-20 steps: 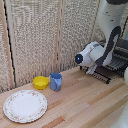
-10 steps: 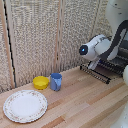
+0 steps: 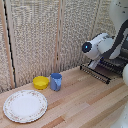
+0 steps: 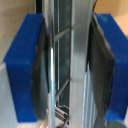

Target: Kindly employ your clamp to softly take hold of the bread. Delicately rest it on the oven pan, verifying that it is even on the surface. Using your clamp and attentiveness, smoothly glide the pan into the oven and along the appropriate brackets, securing it in position.

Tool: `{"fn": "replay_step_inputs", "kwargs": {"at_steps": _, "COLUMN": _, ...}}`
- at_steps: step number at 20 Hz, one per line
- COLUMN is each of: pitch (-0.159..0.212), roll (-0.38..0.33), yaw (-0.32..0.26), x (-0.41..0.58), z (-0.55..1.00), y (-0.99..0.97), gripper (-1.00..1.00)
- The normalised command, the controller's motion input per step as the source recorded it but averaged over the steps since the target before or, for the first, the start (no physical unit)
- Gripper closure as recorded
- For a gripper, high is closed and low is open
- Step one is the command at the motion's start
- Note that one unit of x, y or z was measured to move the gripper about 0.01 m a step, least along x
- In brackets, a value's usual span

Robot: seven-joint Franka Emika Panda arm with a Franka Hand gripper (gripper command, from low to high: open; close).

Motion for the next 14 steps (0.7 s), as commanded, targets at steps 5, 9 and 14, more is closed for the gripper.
{"fn": "replay_step_inputs", "kwargs": {"at_steps": 5, "pitch": 0.0, "roll": 0.003, "yaw": 0.001, "x": -0.211, "z": 0.13, "y": -1.0, "gripper": 1.0}}
{"fn": "replay_step_inputs", "kwargs": {"at_steps": 9, "pitch": -0.003, "roll": 0.012, "yaw": 0.0, "x": -0.143, "z": 0.12, "y": -1.0, "gripper": 1.0}}
{"fn": "replay_step_inputs", "kwargs": {"at_steps": 14, "pitch": -0.025, "roll": 0.004, "yaw": 0.018, "x": -0.073, "z": 0.09, "y": -0.81, "gripper": 1.0}}
